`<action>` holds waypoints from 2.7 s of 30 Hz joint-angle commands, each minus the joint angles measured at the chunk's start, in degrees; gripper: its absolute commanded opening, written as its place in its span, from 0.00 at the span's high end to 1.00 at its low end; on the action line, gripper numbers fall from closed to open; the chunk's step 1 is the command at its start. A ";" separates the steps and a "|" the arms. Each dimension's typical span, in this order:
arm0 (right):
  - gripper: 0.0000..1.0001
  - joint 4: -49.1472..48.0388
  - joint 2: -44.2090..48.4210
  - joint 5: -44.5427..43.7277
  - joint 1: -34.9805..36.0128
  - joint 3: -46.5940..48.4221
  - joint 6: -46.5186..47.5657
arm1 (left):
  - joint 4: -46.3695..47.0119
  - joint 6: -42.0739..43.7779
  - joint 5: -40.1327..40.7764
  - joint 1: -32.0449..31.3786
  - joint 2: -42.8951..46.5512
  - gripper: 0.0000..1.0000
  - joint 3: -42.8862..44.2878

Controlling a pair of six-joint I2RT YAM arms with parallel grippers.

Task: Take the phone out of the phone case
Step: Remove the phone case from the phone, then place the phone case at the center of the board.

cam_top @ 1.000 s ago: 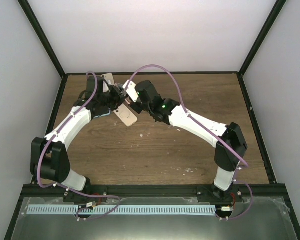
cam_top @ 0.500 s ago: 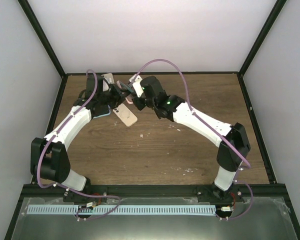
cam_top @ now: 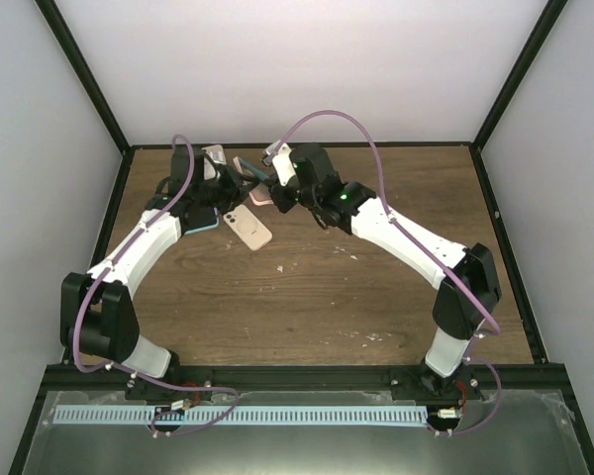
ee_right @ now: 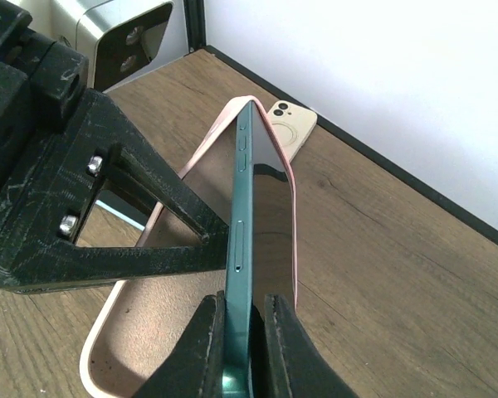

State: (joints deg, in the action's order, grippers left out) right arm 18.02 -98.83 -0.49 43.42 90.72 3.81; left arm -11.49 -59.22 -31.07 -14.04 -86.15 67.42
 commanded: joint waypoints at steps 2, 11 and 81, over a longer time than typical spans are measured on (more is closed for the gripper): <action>0.99 -4.79 6.28 -6.44 -4.49 5.17 -7.39 | -2.51 2.18 9.67 3.08 -0.81 1.00 -0.11; 0.99 -4.20 7.29 -1.01 -8.94 4.77 -11.32 | -1.80 5.13 11.25 3.25 -0.77 1.00 -0.13; 0.99 -21.55 19.76 -20.74 -15.47 -28.31 14.75 | 2.95 11.01 5.45 -16.70 -40.86 0.28 18.90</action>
State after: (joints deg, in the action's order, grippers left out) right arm 0.84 -79.33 -19.86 28.56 60.10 17.41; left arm -3.90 -48.84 -29.08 -30.68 -128.97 87.42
